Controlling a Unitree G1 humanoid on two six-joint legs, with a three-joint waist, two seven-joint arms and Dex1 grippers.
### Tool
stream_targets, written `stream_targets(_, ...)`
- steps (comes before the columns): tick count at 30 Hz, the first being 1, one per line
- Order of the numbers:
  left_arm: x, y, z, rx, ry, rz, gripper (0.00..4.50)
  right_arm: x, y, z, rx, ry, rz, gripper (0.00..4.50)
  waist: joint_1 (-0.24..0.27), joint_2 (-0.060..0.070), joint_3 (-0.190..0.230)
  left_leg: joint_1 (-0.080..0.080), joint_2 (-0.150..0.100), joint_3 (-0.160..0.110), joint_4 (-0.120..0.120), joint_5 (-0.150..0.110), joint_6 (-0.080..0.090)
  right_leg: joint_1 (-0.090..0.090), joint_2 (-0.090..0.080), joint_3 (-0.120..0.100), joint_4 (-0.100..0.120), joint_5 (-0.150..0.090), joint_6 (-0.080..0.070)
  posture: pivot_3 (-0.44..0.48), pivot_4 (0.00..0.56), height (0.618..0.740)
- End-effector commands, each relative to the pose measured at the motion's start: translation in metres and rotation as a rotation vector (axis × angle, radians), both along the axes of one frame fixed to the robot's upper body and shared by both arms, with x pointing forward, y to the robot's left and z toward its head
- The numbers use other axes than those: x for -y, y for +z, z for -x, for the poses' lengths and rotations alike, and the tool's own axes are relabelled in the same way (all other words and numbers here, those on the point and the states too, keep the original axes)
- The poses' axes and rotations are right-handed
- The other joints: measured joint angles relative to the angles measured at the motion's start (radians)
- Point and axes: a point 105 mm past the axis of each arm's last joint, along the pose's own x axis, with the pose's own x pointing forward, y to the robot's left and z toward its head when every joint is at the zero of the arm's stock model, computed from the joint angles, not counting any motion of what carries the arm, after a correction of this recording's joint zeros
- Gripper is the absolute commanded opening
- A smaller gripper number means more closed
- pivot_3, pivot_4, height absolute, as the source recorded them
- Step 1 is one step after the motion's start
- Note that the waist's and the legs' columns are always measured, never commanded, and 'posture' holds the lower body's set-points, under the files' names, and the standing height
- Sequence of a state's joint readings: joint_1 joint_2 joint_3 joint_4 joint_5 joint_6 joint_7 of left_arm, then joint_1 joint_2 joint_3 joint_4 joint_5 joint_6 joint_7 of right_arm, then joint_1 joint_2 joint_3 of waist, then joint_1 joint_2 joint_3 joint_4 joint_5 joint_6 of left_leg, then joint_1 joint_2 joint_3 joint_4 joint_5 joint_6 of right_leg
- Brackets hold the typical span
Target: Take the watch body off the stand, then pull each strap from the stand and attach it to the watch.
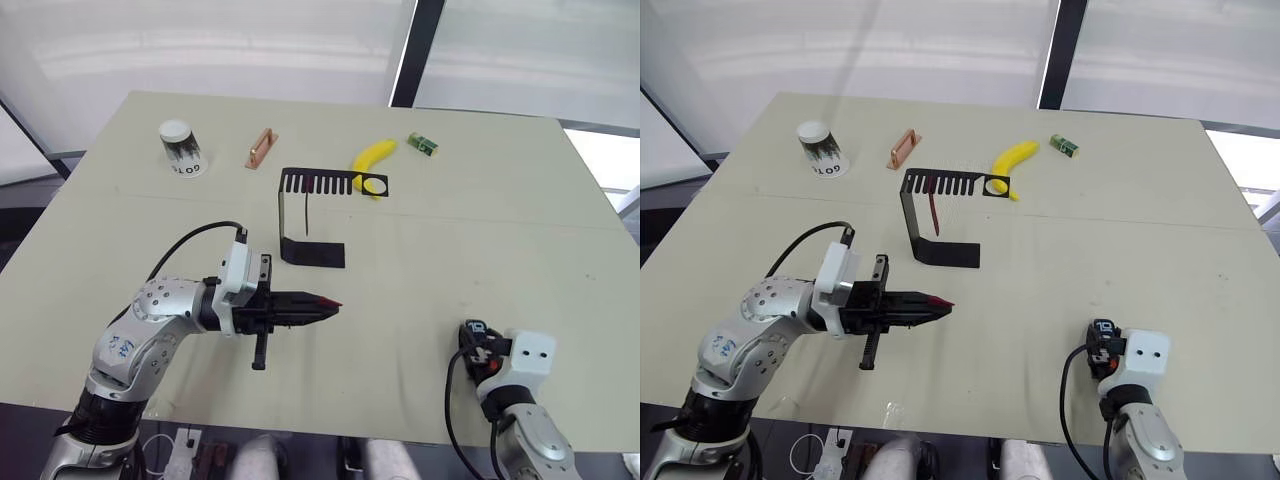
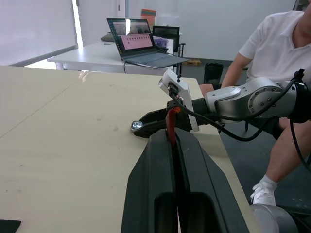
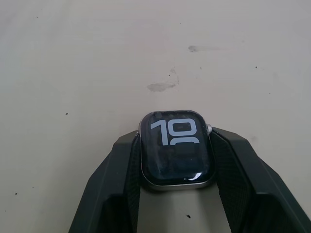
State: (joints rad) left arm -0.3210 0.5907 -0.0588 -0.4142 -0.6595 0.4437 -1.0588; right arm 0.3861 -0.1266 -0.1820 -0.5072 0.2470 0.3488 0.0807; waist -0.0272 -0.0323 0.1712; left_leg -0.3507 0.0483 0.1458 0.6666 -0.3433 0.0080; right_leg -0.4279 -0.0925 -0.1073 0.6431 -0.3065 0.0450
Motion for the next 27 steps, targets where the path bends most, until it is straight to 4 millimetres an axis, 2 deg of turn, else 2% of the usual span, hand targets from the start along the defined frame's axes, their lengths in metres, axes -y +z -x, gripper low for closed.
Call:
stream_targets(1, -0.001, 0.005, 0.0, 0.04, -0.004, -0.002, 0.0, -0.001, -0.028, 0.012, -0.119, 0.007, -0.03, 1.61, 0.0, 0.0, 0.0, 0.0, 0.0, 0.0, 0.0, 0.0, 0.0, 0.0, 0.0, 0.0, 0.0, 0.0, 0.0, 0.0, 0.15, 0.729)
stream_targets(4, -0.001, 0.005, -0.001, 0.044, -0.005, -0.001, 0.0, 0.0, -0.026, 0.011, -0.111, 0.005, -0.031, 1.61, 0.001, 0.0, 0.0, 0.0, 0.0, 0.0, 0.0, 0.0, 0.0, 0.0, 0.0, 0.0, 0.0, 0.0, 0.0, 0.0, 0.15, 0.729)
stream_targets(8, 0.0, 0.005, -0.003, 0.059, -0.012, -0.002, 0.0, 0.001, -0.014, 0.008, -0.068, 0.03, -0.027, 1.61, 0.001, 0.0, 0.0, 0.0, 0.0, 0.0, 0.0, 0.0, 0.0, 0.0, 0.0, 0.0, 0.0, 0.0, 0.0, 0.0, 0.15, 0.729)
stream_targets(10, 0.0, 0.008, -0.006, 0.084, -0.01, -0.004, 0.0, -0.002, 0.01, 0.003, -0.007, 0.096, -0.051, 1.61, 0.001, 0.0, 0.0, 0.0, 0.0, 0.0, 0.0, 0.0, 0.0, 0.0, 0.0, 0.0, 0.0, 0.0, 0.0, 0.0, 0.15, 0.729)
stream_targets(12, -0.003, 0.013, -0.01, 0.124, -0.006, -0.01, 0.0, -0.011, 0.035, 0.0, 0.033, 0.223, -0.088, 1.61, 0.001, 0.001, 0.0, 0.0, 0.0, 0.0, 0.0, 0.0, 0.0, 0.0, 0.0, 0.0, 0.0, 0.0, 0.0, 0.0, 0.15, 0.729)
stream_targets(15, -0.007, 0.018, -0.015, 0.21, -0.012, -0.032, 0.0, -0.033, 0.055, 0.005, -0.001, 0.447, -0.187, 1.61, 0.0, 0.005, 0.003, -0.001, 0.0, 0.0, 0.0, 0.0, 0.001, 0.0, 0.0, 0.0, 0.0, 0.0, 0.0, 0.0, 0.15, 0.729)
stream_targets(22, -0.014, 0.012, -0.016, 0.388, -0.098, -0.167, 0.0, -0.075, 0.088, 0.019, -0.157, 0.863, -0.408, 1.61, 0.002, 0.01, 0.006, -0.001, -0.001, 0.0, 0.0, 0.001, 0.003, 0.0, 0.0, -0.002, -0.001, 0.0, 0.0, 0.0, 0.15, 0.729)
stream_targets(27, -0.014, 0.008, -0.014, 0.442, -0.128, -0.213, 0.0, -0.094, 0.097, 0.021, -0.238, 1.001, -0.548, 1.61, 0.006, 0.009, 0.007, -0.002, -0.001, -0.001, 0.0, 0.0, 0.004, 0.0, -0.001, -0.003, -0.003, 0.0, 0.0, 0.0, 0.15, 0.729)
